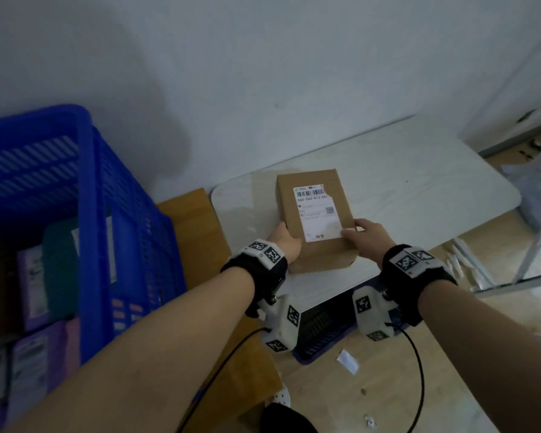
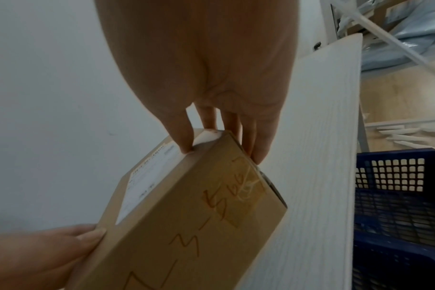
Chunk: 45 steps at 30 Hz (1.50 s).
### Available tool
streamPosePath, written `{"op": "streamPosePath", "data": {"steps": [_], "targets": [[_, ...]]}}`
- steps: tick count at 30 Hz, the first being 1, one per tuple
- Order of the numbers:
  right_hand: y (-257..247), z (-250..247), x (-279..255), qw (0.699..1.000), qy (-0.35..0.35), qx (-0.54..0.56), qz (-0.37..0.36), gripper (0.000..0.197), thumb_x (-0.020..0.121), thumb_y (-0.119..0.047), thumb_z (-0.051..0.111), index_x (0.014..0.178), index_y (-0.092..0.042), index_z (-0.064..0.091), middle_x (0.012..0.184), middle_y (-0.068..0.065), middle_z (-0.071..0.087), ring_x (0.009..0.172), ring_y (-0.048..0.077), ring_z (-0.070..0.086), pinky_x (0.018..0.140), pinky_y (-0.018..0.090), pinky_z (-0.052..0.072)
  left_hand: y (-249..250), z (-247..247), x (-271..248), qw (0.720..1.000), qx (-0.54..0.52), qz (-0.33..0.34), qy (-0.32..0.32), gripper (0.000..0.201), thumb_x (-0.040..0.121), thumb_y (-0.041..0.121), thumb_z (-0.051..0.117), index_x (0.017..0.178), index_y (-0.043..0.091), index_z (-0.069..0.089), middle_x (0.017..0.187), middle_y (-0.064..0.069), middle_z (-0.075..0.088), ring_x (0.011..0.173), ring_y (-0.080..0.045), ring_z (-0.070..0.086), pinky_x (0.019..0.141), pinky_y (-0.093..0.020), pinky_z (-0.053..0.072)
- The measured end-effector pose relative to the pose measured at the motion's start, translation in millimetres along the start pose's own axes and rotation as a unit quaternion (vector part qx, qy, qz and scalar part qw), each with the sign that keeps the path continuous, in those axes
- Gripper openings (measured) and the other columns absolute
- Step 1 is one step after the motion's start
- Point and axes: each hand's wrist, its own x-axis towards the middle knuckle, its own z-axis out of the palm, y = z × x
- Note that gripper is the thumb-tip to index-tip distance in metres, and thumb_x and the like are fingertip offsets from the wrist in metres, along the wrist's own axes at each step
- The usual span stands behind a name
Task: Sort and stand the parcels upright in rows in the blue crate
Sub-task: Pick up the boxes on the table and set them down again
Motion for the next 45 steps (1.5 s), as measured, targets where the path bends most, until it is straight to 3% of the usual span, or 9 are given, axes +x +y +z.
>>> {"op": "streamPosePath", "data": {"steps": [3, 7, 10, 15, 20, 29, 33, 37, 45], "targets": [[-15.4, -10.4, -23.5, 0.998, 0.038, 0.039, -0.020, 0.044, 0.089, -0.018, 0.057, 0.132, -0.009, 0.052, 0.128, 0.015, 0.058, 0.108, 0.030, 0.057, 0.096, 0.043, 0.048, 9.8, -13.2, -22.7, 0.998, -0.050, 0.034, 0.009, 0.041, 0.089, 0.018, 0.055, 0.128, 0.010, 0.046, 0.128, -0.011, 0.058, 0.112, -0.030, 0.059, 0.095, -0.044, 0.051], [-41.8, -30.0, -65.1, 0.989, 0.084, 0.109, -0.057, 0.040, 0.088, -0.017, 0.061, 0.127, -0.011, 0.057, 0.108, 0.008, 0.058, 0.095, 0.020, 0.053, 0.081, 0.031, 0.041, 28.0, -36.9, -63.3, 0.988, -0.136, 0.075, 0.011, 0.040, 0.089, 0.012, 0.054, 0.128, 0.014, 0.047, 0.128, -0.008, 0.057, 0.114, -0.030, 0.058, 0.096, -0.047, 0.051], [-71.5, -40.3, -100.2, 0.978, 0.115, 0.149, -0.091, 0.037, 0.086, -0.016, 0.062, 0.123, -0.012, 0.060, 0.110, 0.009, 0.061, 0.093, 0.021, 0.055, 0.078, 0.031, 0.042, 39.6, -59.6, -100.1, 0.980, -0.170, 0.099, -0.008, 0.039, 0.090, 0.013, 0.052, 0.128, 0.018, 0.046, 0.129, -0.006, 0.056, 0.116, -0.030, 0.056, 0.095, -0.049, 0.051], [-122.6, -41.9, -166.4, 0.960, 0.140, 0.182, -0.157, 0.035, 0.085, -0.016, 0.062, 0.120, -0.013, 0.062, 0.107, 0.008, 0.061, 0.089, 0.021, 0.057, 0.068, 0.029, 0.049, 37.7, -107.6, -166.5, 0.962, -0.225, 0.152, -0.020, 0.041, 0.093, 0.015, 0.053, 0.132, 0.015, 0.044, 0.130, -0.007, 0.055, 0.117, -0.028, 0.057, 0.083, -0.034, 0.051], [-164.3, -22.6, -231.0, 0.944, 0.140, 0.215, -0.207, 0.035, 0.086, -0.019, 0.062, 0.121, -0.016, 0.061, 0.102, 0.004, 0.059, 0.075, 0.010, 0.055, 0.067, 0.028, 0.048, 19.6, -165.9, -229.8, 0.944, -0.235, 0.231, 0.008, 0.038, 0.094, 0.013, 0.051, 0.131, 0.016, 0.045, 0.131, -0.008, 0.056, 0.098, -0.024, 0.056, 0.077, -0.029, 0.047], [-225.4, 63.2, -317.7, 0.935, 0.046, 0.242, -0.255, 0.032, 0.086, -0.025, 0.063, 0.117, -0.021, 0.056, 0.104, 0.001, 0.061, 0.094, 0.020, 0.058, 0.074, 0.033, 0.048, -53.2, -278.6, -309.4, 0.936, -0.199, 0.279, 0.084, 0.034, 0.097, 0.018, 0.048, 0.131, 0.021, 0.051, 0.118, -0.001, 0.059, 0.100, -0.021, 0.056, 0.077, -0.033, 0.049], [-244.9, 108.5, -338.3, 0.936, -0.009, 0.232, -0.264, 0.043, 0.088, -0.024, 0.061, 0.130, -0.022, 0.049, 0.100, 0.000, 0.062, 0.088, 0.019, 0.059, 0.081, 0.037, 0.050, -86.8, -323.6, -331.8, 0.939, -0.179, 0.273, 0.109, 0.035, 0.097, 0.015, 0.046, 0.131, 0.021, 0.051, 0.116, 0.000, 0.059, 0.100, -0.019, 0.055, 0.076, -0.033, 0.049], [-259.1, 148.9, -349.4, 0.941, -0.061, 0.214, -0.255, 0.048, 0.088, -0.022, 0.062, 0.134, -0.021, 0.046, 0.096, 0.002, 0.061, 0.083, 0.020, 0.059, 0.076, 0.037, 0.052, -121.6, -359.3, -343.8, 0.948, -0.164, 0.247, 0.120, 0.037, 0.097, 0.012, 0.046, 0.133, 0.020, 0.050, 0.115, -0.003, 0.058, 0.087, -0.017, 0.057, 0.071, -0.029, 0.049], [-279.4, 206.4, -321.3, 0.961, -0.146, 0.104, -0.210, 0.053, 0.089, -0.016, 0.062, 0.138, -0.017, 0.041, 0.106, 0.008, 0.058, 0.074, 0.021, 0.058, 0.068, 0.038, 0.053, -190.8, -388.0, -297.1, 0.959, -0.204, 0.164, 0.104, 0.057, 0.090, 0.002, 0.055, 0.142, 0.020, 0.040, 0.139, -0.003, 0.050, 0.123, -0.027, 0.051, 0.106, -0.046, 0.041]]}}
